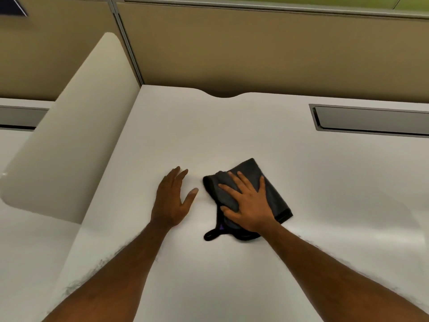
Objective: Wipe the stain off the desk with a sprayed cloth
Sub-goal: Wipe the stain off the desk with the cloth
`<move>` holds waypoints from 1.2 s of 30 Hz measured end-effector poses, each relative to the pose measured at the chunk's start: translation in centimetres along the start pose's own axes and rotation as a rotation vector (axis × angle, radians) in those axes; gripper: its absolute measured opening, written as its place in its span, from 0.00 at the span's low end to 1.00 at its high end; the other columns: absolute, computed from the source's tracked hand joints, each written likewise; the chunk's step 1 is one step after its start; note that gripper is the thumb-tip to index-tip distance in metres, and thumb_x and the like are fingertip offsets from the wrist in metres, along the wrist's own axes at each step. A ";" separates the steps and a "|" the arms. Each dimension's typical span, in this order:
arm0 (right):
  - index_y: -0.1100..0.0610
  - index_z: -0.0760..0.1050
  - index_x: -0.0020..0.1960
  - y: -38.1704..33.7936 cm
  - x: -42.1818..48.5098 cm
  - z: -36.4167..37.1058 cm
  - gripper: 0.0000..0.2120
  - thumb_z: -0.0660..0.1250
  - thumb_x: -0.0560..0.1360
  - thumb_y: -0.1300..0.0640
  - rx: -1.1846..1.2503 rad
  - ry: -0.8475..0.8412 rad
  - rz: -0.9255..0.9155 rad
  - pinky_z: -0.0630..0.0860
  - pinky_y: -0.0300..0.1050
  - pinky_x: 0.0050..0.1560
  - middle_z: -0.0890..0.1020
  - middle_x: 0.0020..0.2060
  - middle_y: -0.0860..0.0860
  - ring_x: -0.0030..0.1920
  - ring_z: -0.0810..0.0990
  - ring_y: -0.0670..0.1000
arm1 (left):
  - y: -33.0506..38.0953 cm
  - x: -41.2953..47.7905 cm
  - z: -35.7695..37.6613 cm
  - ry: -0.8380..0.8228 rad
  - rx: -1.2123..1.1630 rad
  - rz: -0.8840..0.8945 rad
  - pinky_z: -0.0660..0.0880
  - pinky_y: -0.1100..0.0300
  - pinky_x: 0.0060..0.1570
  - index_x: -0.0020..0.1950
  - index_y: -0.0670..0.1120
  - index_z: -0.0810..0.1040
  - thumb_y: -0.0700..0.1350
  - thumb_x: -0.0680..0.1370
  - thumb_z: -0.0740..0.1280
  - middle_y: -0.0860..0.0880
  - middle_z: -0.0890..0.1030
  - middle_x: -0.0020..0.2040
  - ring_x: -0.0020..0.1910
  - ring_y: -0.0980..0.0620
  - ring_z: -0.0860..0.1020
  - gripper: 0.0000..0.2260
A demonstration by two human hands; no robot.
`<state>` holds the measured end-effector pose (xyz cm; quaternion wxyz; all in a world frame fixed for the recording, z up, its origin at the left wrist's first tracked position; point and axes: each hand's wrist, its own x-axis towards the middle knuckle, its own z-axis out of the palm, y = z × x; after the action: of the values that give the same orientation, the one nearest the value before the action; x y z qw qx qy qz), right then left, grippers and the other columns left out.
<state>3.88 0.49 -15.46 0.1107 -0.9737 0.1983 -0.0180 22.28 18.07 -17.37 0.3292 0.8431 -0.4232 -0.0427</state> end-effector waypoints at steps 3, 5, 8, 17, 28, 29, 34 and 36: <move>0.36 0.57 0.75 2.6 -1.2 -0.8 0.33 0.50 0.71 0.28 -0.040 -0.016 0.133 0.39 0.76 0.68 0.52 0.79 0.45 0.79 0.46 0.49 | -0.3 -1.4 -0.6 -0.105 0.284 0.041 0.51 0.39 0.76 0.77 0.52 0.64 0.70 0.75 0.52 0.47 0.62 0.79 0.79 0.46 0.57 0.35; 0.35 0.54 0.75 3.3 -1.0 -1.0 0.35 0.48 0.70 0.26 -0.061 -0.034 0.223 0.38 0.78 0.67 0.51 0.79 0.46 0.79 0.44 0.50 | -0.6 -2.2 -1.1 -0.159 0.377 0.008 0.46 0.34 0.74 0.77 0.56 0.62 0.71 0.74 0.52 0.50 0.58 0.80 0.80 0.45 0.52 0.35; 0.36 0.51 0.76 2.4 0.2 -0.6 0.39 0.44 0.68 0.22 -0.096 -0.051 0.301 0.38 0.80 0.66 0.50 0.79 0.50 0.79 0.43 0.54 | -1.0 -3.1 -1.8 -0.223 0.472 -0.056 0.42 0.30 0.72 0.79 0.59 0.55 0.73 0.73 0.48 0.52 0.51 0.81 0.80 0.43 0.46 0.37; 0.37 0.51 0.77 -5.8 -1.8 1.4 0.41 0.48 0.68 0.21 -0.073 -0.090 -0.001 0.36 0.80 0.64 0.46 0.80 0.54 0.78 0.38 0.58 | -1.9 -4.4 -3.3 -0.311 0.514 -0.088 0.42 0.28 0.71 0.79 0.60 0.45 0.76 0.70 0.42 0.52 0.44 0.82 0.80 0.43 0.41 0.40; 0.35 0.51 0.76 0.6 -7.7 -0.5 0.40 0.45 0.68 0.20 -0.090 -0.061 0.255 0.36 0.79 0.67 0.48 0.80 0.49 0.79 0.41 0.53 | -1.7 -4.7 -3.4 -0.295 0.481 -0.065 0.41 0.30 0.72 0.79 0.57 0.52 0.74 0.73 0.46 0.49 0.49 0.81 0.80 0.43 0.44 0.39; 0.35 0.51 0.76 -0.7 -7.1 -0.3 0.41 0.44 0.67 0.20 -0.081 -0.063 0.297 0.33 0.78 0.67 0.48 0.80 0.51 0.79 0.40 0.55 | -1.6 -4.7 -3.5 -0.297 0.481 -0.060 0.42 0.30 0.72 0.79 0.56 0.53 0.74 0.73 0.47 0.48 0.51 0.81 0.80 0.42 0.45 0.39; 0.36 0.52 0.76 -6.7 -7.9 1.7 0.39 0.47 0.69 0.21 -0.022 -0.063 0.102 0.34 0.79 0.65 0.46 0.80 0.54 0.78 0.39 0.58 | -1.1 -4.8 -4.0 -0.253 0.420 -0.058 0.49 0.31 0.72 0.76 0.51 0.64 0.73 0.74 0.41 0.44 0.61 0.78 0.79 0.41 0.55 0.39; 0.37 0.53 0.76 -7.8 -9.7 2.5 0.39 0.51 0.70 0.23 -0.041 -0.045 -0.036 0.38 0.81 0.64 0.47 0.80 0.53 0.78 0.39 0.58 | -1.0 -4.9 -4.1 -0.227 0.401 -0.044 0.51 0.33 0.72 0.75 0.50 0.65 0.73 0.74 0.40 0.44 0.63 0.77 0.78 0.41 0.58 0.40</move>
<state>-1.91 11.75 -16.05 0.0951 -0.9793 0.1786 0.0062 21.25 24.19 -15.77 0.1043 0.8903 -0.4392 -0.0594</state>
